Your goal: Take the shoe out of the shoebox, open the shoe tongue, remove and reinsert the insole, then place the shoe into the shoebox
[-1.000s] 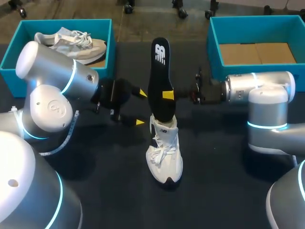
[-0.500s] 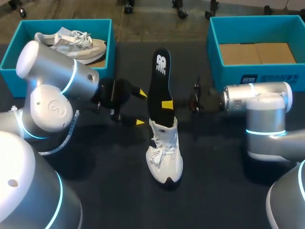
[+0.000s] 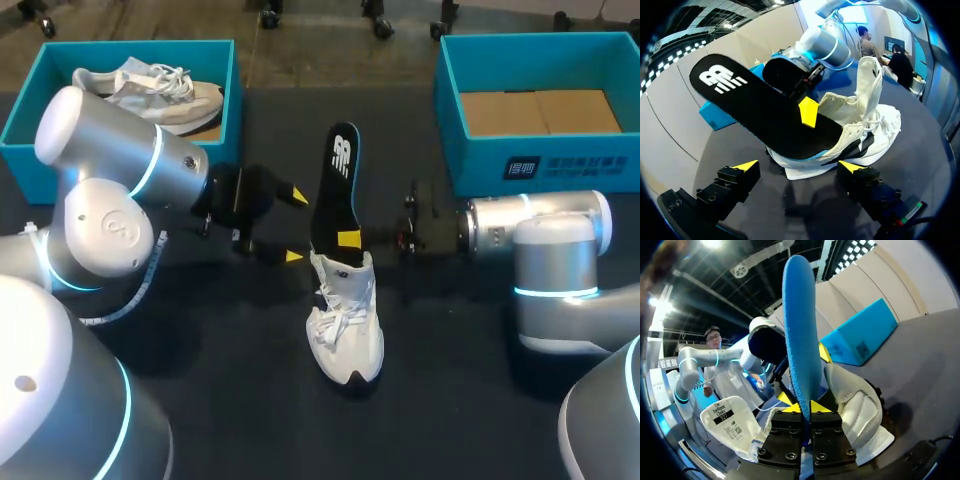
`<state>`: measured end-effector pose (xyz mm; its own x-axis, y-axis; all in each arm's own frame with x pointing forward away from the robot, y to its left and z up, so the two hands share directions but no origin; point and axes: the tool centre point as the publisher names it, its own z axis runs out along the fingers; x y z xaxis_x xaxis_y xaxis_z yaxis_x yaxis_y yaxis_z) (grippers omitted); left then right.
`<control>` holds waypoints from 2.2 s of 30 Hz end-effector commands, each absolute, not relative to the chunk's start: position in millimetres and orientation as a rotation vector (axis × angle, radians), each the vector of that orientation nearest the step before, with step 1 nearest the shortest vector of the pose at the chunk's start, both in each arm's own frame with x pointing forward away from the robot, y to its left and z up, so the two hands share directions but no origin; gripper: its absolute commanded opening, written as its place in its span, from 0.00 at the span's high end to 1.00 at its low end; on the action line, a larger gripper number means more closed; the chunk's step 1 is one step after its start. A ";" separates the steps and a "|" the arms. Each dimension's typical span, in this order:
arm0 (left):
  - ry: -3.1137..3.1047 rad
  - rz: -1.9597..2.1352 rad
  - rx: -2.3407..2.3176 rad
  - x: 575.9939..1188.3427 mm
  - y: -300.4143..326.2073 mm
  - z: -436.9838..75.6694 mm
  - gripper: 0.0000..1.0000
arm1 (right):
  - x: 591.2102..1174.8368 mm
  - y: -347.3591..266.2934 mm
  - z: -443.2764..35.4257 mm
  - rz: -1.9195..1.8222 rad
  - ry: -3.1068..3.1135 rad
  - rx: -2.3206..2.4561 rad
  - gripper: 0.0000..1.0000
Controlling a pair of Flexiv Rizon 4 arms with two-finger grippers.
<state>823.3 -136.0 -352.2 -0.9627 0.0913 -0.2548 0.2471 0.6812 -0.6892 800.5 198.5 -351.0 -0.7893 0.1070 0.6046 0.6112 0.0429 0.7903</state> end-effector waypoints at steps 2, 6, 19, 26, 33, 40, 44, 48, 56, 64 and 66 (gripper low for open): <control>2.696 -1.148 0.282 824.1 -137.5 -353.7 0.00 | 788.4 196.2 -351.6 -1.835 -1.965 -0.747 1.00; 2.696 -1.146 0.287 824.7 -137.9 -353.7 0.00 | 794.2 193.7 -342.2 -1.838 -1.999 -0.726 1.00; 2.694 -1.141 0.275 825.0 -137.2 -352.1 0.00 | 797.0 188.3 -339.5 -1.788 -1.998 -0.614 1.00; 2.697 -1.133 0.284 826.6 -135.9 -351.9 0.00 | 790.5 189.4 -350.3 -1.728 -1.972 -0.621 1.00; 2.701 -1.128 0.296 829.7 -136.3 -352.8 0.00 | 778.6 189.2 -358.2 -1.663 -1.928 -0.654 1.00; 2.698 -1.131 0.304 831.0 -138.3 -351.2 0.00 | 786.8 188.9 -352.9 -1.708 -1.960 -0.645 0.64; 2.700 -1.127 0.305 831.7 -137.5 -350.7 0.00 | 792.5 191.3 -347.9 -1.722 -1.979 -0.626 0.64; 2.701 -1.124 0.299 831.9 -136.6 -350.8 0.00 | 797.4 194.8 -342.2 -1.727 -1.999 -0.601 0.64; 2.706 -1.126 0.293 832.0 -135.5 -351.2 0.00 | 808.7 198.9 -335.7 -1.728 -2.016 -0.573 0.63; 2.707 -1.127 0.291 832.8 -135.1 -351.2 0.00 | 821.1 206.1 -333.9 -1.664 -1.997 -0.540 0.65; 2.706 -1.129 0.293 832.5 -135.6 -350.0 0.00 | 822.1 207.8 -334.8 -1.632 -2.003 -0.542 0.73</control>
